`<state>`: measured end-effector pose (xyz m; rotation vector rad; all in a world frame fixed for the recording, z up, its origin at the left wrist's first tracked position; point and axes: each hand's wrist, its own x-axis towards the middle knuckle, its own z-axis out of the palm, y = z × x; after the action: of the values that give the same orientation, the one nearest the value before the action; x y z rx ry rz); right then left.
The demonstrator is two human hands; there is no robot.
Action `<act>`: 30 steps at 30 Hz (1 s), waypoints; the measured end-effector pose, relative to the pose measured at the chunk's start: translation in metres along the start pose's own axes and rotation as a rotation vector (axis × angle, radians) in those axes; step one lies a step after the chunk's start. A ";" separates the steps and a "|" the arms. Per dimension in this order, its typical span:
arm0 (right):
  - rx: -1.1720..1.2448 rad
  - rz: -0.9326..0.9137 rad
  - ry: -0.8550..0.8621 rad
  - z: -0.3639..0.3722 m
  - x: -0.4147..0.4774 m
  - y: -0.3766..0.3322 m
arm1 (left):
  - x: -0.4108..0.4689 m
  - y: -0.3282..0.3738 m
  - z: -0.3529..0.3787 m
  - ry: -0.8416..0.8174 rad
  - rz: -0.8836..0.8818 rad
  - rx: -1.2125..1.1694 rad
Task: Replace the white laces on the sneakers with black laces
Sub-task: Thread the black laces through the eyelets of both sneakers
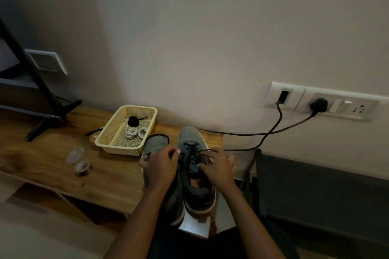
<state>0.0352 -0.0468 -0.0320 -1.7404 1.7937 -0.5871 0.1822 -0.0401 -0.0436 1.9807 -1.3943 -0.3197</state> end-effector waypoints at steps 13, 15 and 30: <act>-0.128 -0.009 0.149 0.013 0.007 -0.006 | 0.001 0.003 -0.006 -0.118 0.022 0.092; -0.165 -0.007 0.143 0.012 0.007 -0.005 | 0.003 0.003 -0.008 -0.048 -0.006 0.016; -0.138 0.036 0.119 0.011 0.008 -0.009 | -0.003 0.008 -0.011 -0.155 0.089 0.290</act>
<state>0.0493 -0.0549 -0.0346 -1.7933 1.9854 -0.5749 0.1811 -0.0345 -0.0311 2.1540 -1.7028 -0.2450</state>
